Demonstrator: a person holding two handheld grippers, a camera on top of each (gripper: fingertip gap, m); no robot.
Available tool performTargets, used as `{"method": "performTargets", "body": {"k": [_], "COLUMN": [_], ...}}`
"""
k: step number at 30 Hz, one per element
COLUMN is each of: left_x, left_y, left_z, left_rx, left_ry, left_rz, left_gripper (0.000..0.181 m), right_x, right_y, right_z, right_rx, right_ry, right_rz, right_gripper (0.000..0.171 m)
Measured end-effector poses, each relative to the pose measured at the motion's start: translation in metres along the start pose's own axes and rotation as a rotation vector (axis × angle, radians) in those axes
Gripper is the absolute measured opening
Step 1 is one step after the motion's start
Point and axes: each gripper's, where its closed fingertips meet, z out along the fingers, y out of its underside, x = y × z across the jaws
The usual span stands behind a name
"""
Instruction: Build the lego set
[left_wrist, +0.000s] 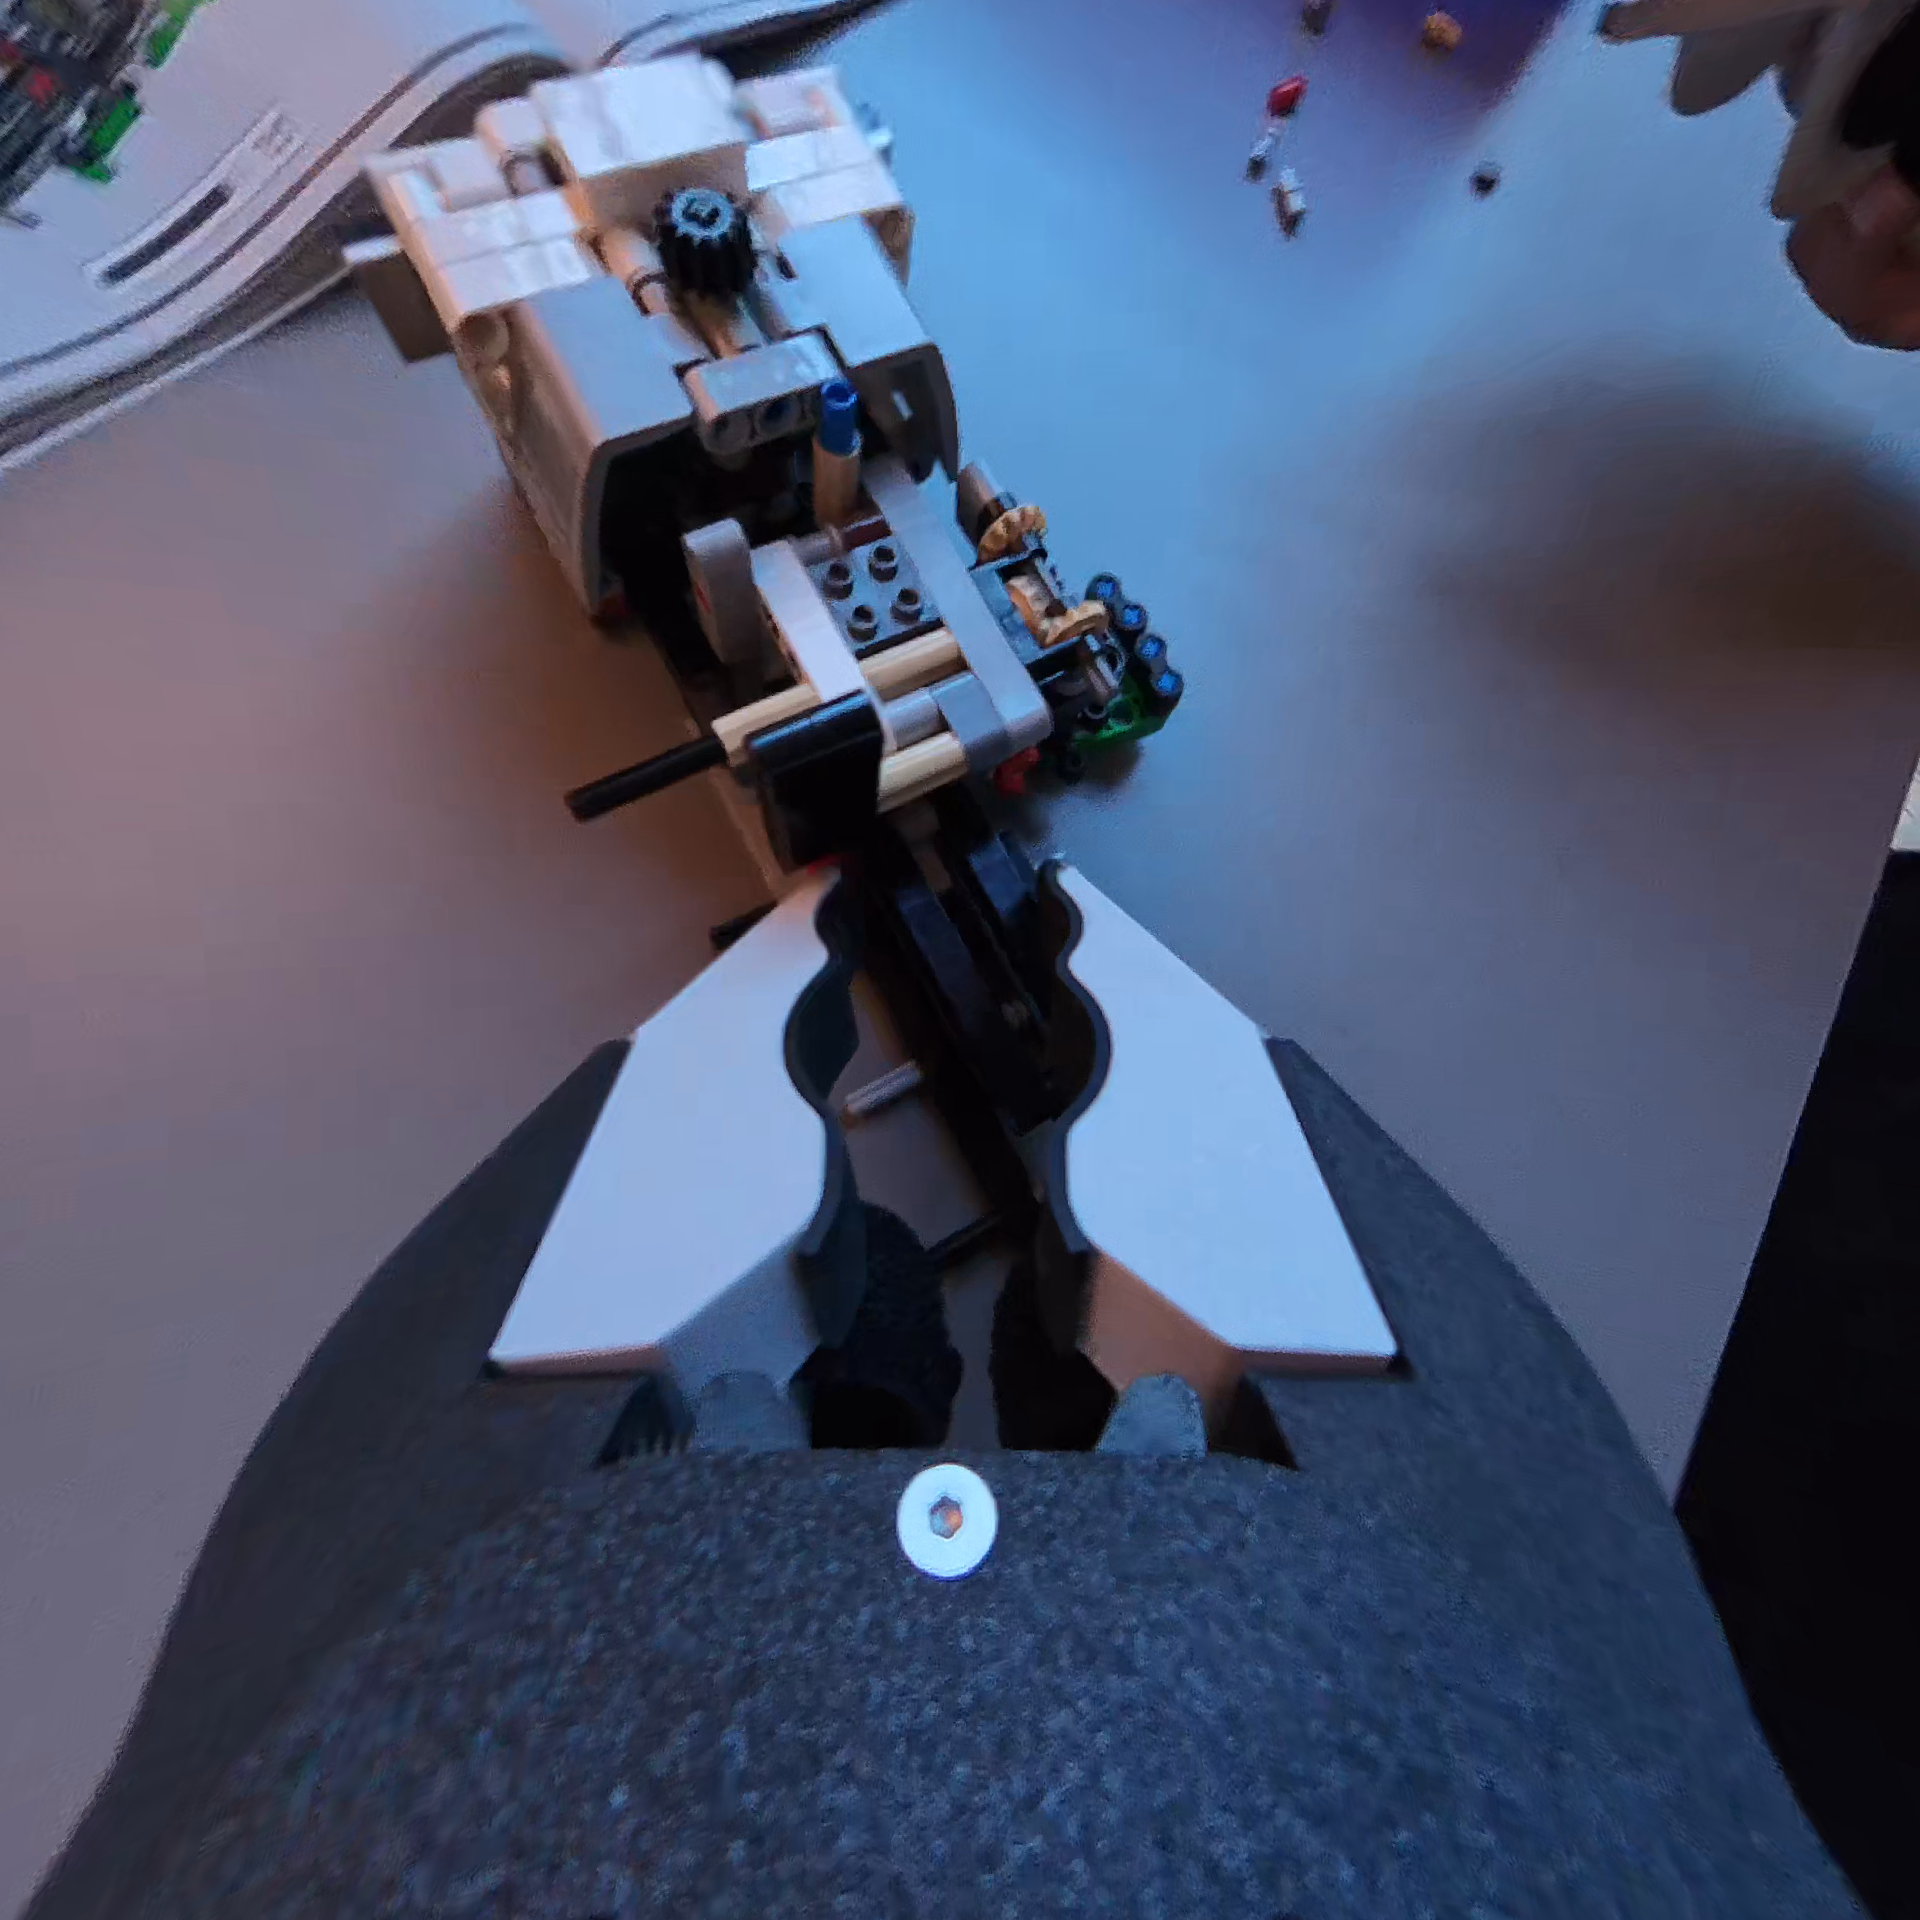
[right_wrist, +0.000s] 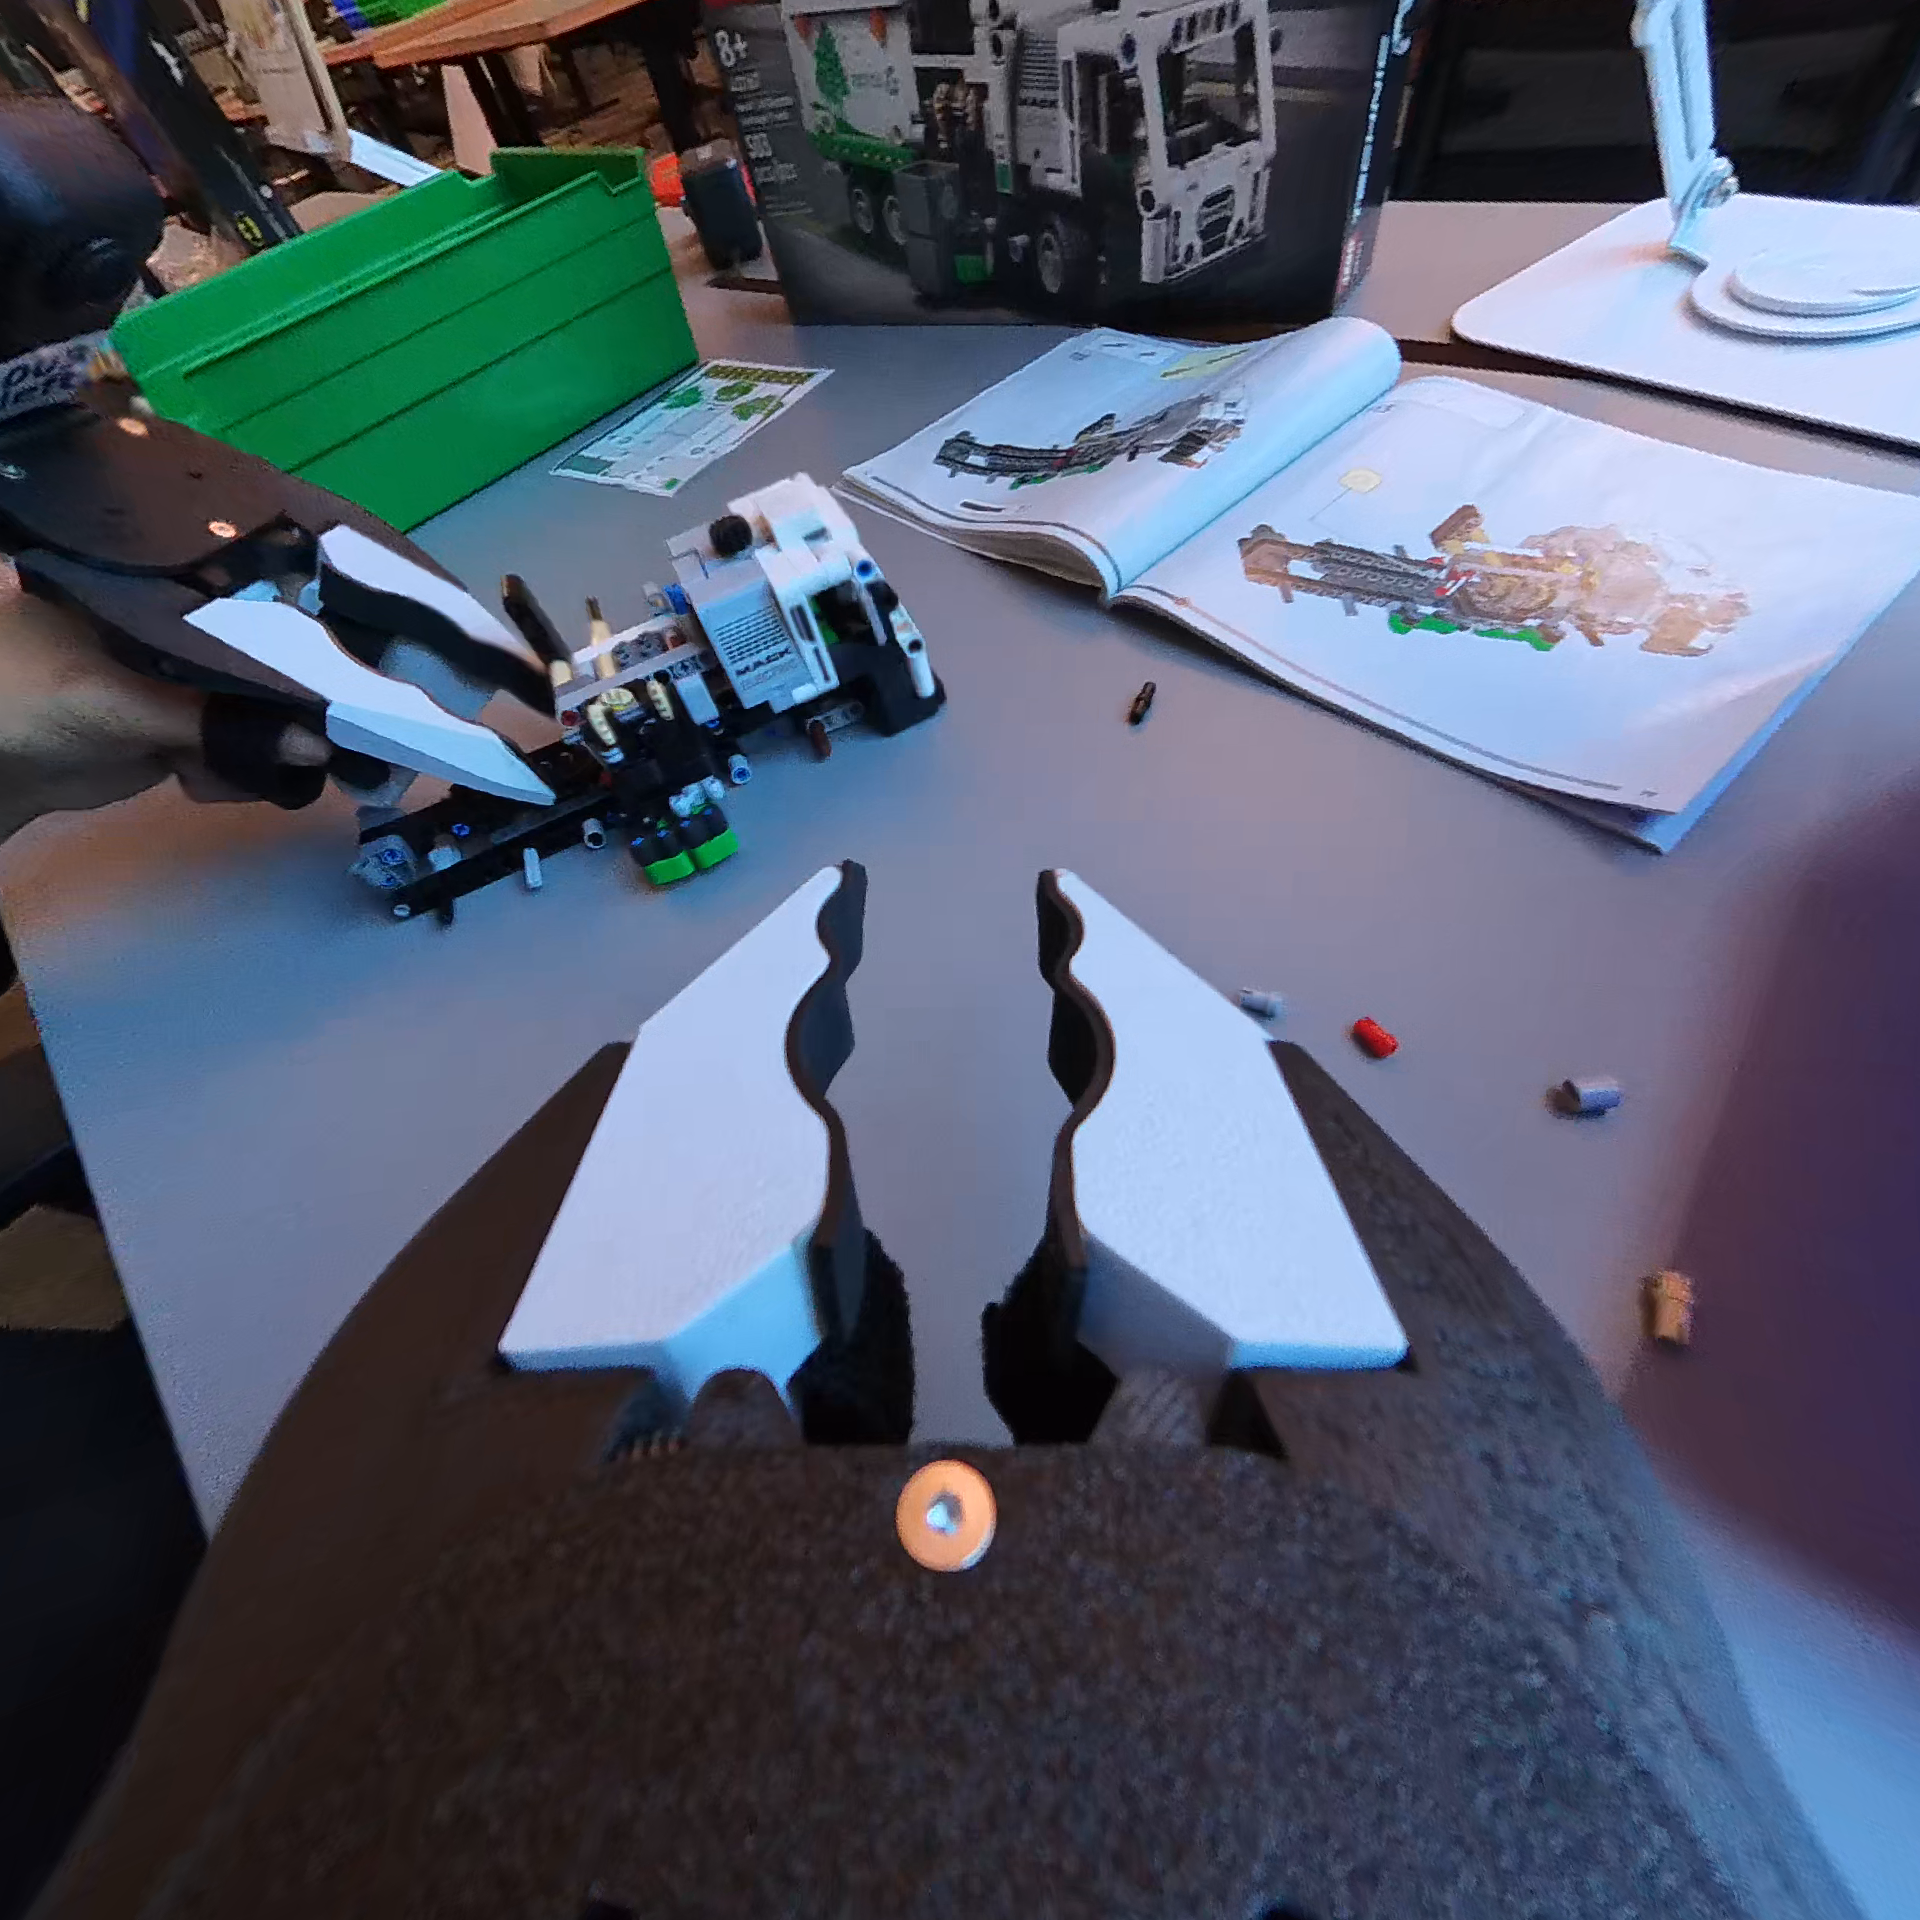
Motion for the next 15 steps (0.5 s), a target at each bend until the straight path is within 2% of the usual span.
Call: {"method": "performTargets", "body": {"k": [1, 10, 13, 15], "left_x": [0.001, 0.008, 0.009, 0.005], "left_y": [-0.003, -0.035, -0.043, -0.05], "left_z": [0.002, 0.038, 0.043, 0.033], "left_rx": [-0.003, -0.087, -0.077, -0.005], "left_ry": [0.027, 0.233, 0.252, 0.254], "left_rz": [0.031, 0.219, 0.22, 0.166], "left_gripper": [0.03, 0.031, 0.042, 0.049], "right_x": [0.003, 0.028, 0.044, 0.057], "right_y": [-0.002, -0.013, -0.016, -0.015], "right_z": [0.0, 0.005, 0.011, 0.013], "right_rx": [0.003, -0.002, 0.018, 0.015], "right_ry": [0.01, 0.104, 0.194, 0.258], "right_rz": [0.004, 0.022, 0.022, 0.031], "right_gripper": [0.033, 0.033, 0.033, 0.035]}}
